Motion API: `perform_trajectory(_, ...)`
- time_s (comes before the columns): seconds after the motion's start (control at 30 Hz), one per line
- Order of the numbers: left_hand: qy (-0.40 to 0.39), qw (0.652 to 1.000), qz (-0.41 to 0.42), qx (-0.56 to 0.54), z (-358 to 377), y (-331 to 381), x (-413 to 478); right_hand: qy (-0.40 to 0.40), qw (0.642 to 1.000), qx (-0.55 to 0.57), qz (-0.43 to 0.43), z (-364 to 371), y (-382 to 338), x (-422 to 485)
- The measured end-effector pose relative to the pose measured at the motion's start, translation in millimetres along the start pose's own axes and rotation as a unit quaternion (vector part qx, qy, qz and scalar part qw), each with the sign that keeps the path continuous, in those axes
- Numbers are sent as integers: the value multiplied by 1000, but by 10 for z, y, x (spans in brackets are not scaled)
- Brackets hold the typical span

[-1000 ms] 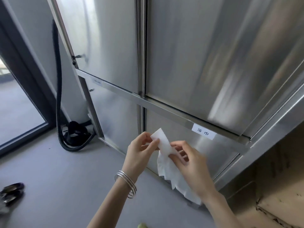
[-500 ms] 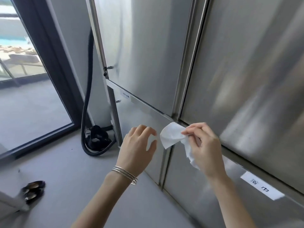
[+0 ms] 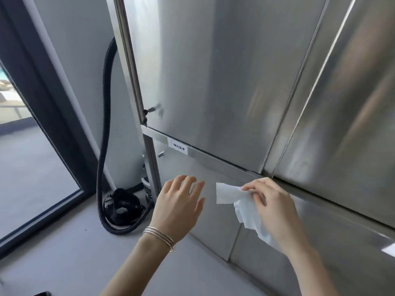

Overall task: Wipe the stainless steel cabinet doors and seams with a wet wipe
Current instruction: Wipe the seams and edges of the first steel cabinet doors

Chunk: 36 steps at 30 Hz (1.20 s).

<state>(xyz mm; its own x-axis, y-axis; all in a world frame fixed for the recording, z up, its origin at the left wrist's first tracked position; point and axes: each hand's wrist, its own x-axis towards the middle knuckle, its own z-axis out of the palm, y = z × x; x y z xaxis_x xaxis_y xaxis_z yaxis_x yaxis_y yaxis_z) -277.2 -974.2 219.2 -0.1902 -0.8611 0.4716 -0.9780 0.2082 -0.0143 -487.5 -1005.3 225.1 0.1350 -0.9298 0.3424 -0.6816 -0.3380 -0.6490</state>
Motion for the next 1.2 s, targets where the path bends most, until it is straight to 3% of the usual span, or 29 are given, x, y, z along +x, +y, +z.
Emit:
perform_trajectory(0.43, -32, 998, 39, -39, 289, -1282, -34, 1, 997, -29, 76, 871, -846, 269)
perform_trajectory(0.87, 54, 994, 92, -30, 658, -2492, 1237, 107, 994, 8, -31, 1622, -1088, 1926)
perform_trajectory(1.2, 152, 982, 111, -1, 566, -3475, 2166, 176, 968, 6, -182, 1706, -1787, 2947)
